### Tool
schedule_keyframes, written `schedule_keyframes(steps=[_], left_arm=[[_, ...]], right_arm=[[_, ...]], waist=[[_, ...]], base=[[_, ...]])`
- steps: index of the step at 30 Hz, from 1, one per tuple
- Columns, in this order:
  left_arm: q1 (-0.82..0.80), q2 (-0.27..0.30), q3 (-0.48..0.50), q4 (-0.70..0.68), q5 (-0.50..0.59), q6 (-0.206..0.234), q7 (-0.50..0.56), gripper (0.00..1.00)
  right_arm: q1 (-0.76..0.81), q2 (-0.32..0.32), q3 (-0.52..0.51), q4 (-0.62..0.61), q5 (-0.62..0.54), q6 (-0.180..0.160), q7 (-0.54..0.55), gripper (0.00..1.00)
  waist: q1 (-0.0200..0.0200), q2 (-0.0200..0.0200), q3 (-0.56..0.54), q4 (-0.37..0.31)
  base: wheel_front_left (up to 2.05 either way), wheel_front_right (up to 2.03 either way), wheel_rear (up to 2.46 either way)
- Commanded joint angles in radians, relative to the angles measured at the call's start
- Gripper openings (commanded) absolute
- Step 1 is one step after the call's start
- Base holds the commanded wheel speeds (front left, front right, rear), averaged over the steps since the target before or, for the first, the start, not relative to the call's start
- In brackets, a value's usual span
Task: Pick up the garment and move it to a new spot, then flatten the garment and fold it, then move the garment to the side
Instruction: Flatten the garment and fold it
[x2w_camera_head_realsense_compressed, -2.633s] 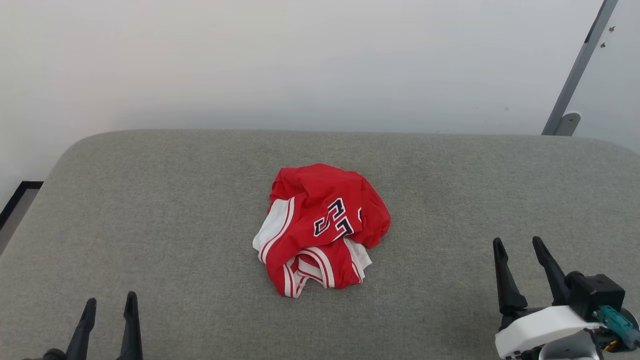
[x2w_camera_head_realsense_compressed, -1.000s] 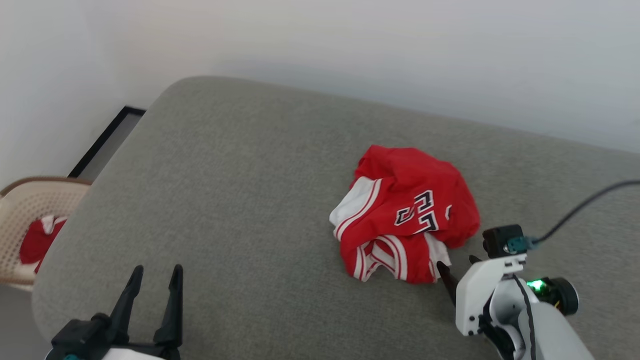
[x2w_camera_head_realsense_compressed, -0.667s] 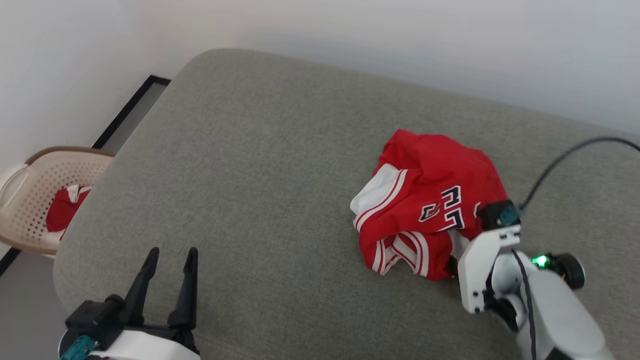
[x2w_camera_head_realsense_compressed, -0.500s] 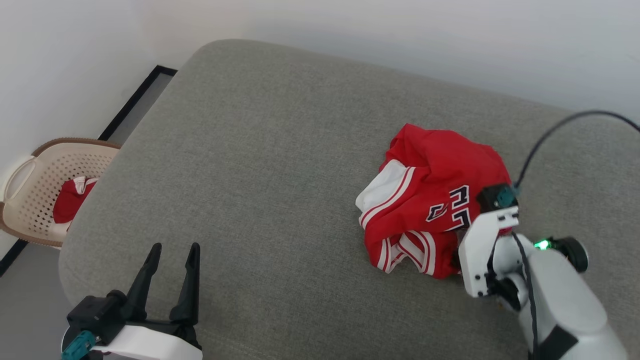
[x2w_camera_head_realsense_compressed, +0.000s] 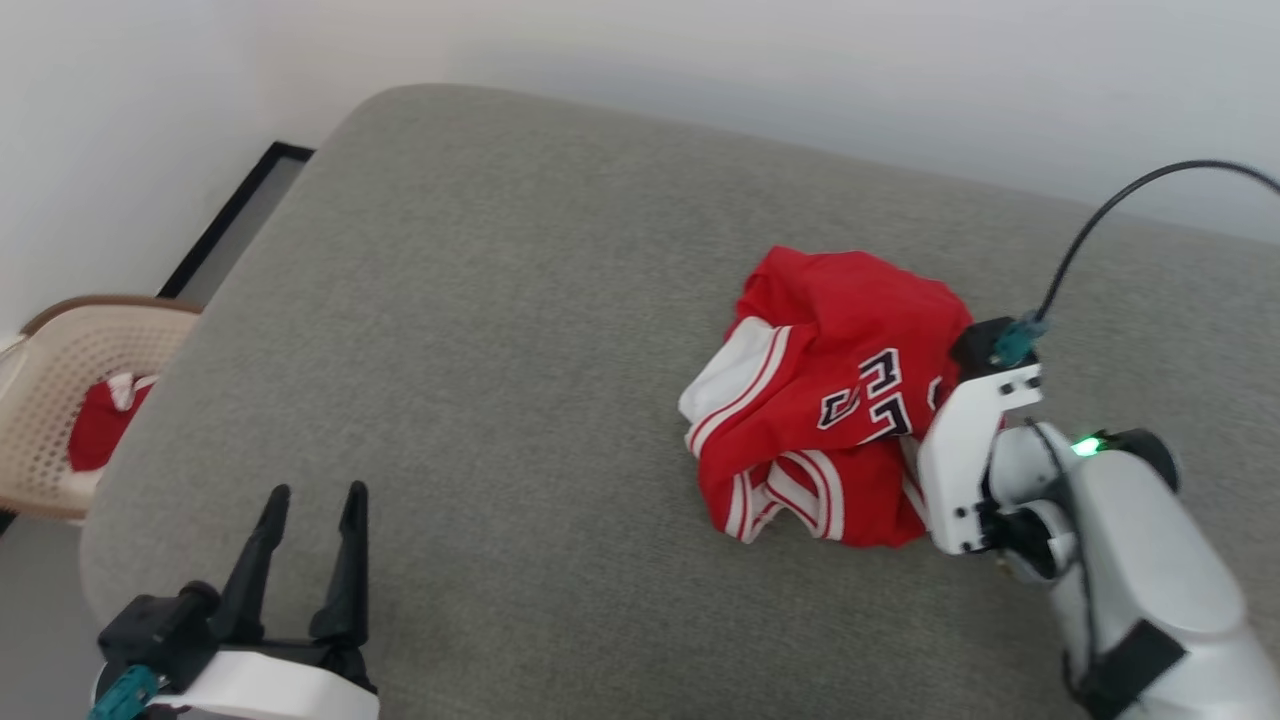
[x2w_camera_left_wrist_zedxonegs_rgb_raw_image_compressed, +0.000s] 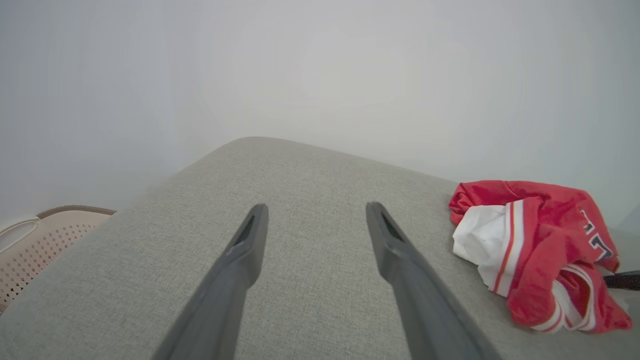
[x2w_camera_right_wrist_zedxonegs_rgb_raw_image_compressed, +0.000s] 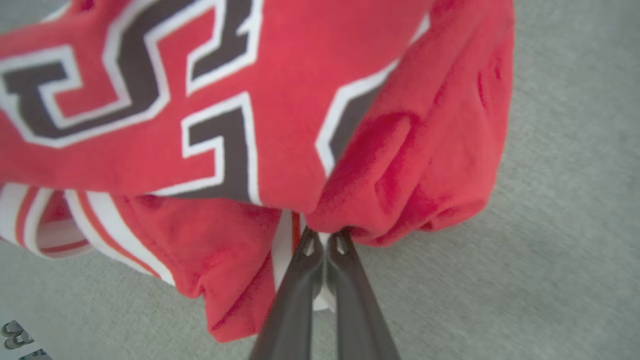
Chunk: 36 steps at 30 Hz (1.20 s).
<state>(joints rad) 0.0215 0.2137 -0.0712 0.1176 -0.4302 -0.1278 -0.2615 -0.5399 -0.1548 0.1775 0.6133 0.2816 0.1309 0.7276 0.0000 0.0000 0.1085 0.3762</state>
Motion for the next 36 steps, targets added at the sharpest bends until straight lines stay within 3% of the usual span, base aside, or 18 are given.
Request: schedule_keyframes(steps=[1,8,16,20,27,28,29,30,31,36], left_arm=[[0.010,0.001,0.011,-0.007,0.002,-0.003,-0.005,1.00],[0.029,0.002,0.038,-0.023,0.007,-0.003,-0.005,1.00],[0.026,0.000,0.039,-0.030,0.005,-0.003,-0.005,1.00],[0.013,0.001,0.029,-0.027,0.001,-0.003,-0.005,1.00],[-0.007,0.019,0.003,-0.015,-0.010,-0.003,-0.005,1.00],[-0.014,0.024,-0.006,-0.013,-0.012,-0.003,-0.005,1.00],[-0.020,0.031,-0.018,-0.012,-0.016,-0.003,-0.005,1.00],[-0.023,0.039,-0.027,-0.007,-0.021,-0.003,-0.005,1.00],[-0.026,0.050,-0.039,-0.001,-0.025,-0.003,-0.005,1.00],[-0.057,0.105,-0.103,0.013,-0.073,-0.003,0.008,1.00]], right_arm=[[0.023,-0.018,-0.002,-0.043,0.023,0.000,0.015,0.00],[0.107,-0.101,-0.051,-0.263,0.065,0.000,0.105,0.00],[0.253,-0.146,-0.222,-0.477,0.022,0.000,0.243,0.00],[0.306,-0.128,-0.298,-0.482,-0.025,0.000,0.250,0.00],[0.295,-0.073,-0.354,-0.343,-0.074,0.000,0.156,0.00],[0.288,-0.062,-0.361,-0.322,-0.075,0.000,0.140,0.06],[0.278,-0.055,-0.365,-0.305,-0.081,0.000,0.122,0.31],[0.271,-0.054,-0.358,-0.293,-0.091,0.000,0.107,0.57],[0.261,-0.053,-0.353,-0.282,-0.095,0.000,0.093,1.00],[0.231,-0.048,-0.324,-0.283,-0.098,0.000,0.026,1.00]], waist=[[0.0000,0.0000,-0.010,-0.022],[0.0000,0.0000,-0.019,-0.072],[0.0000,0.0000,-0.015,-0.106],[0.0000,0.0000,-0.007,-0.108],[0.0000,0.0000,0.008,-0.105],[0.0000,0.0000,0.008,-0.106],[0.0000,0.0000,0.008,-0.108],[0.0000,0.0000,0.007,-0.111],[0.0000,0.0000,0.006,-0.115],[0.0000,0.0000,-0.007,-0.152]], base=[[0.00,0.00,0.00],[0.00,0.00,0.00],[0.00,0.00,0.00],[0.00,0.00,0.00],[0.00,0.00,0.00],[0.00,0.00,0.00],[0.00,0.00,0.00],[0.00,0.00,0.00],[0.00,0.00,0.00],[0.00,0.00,0.00]])
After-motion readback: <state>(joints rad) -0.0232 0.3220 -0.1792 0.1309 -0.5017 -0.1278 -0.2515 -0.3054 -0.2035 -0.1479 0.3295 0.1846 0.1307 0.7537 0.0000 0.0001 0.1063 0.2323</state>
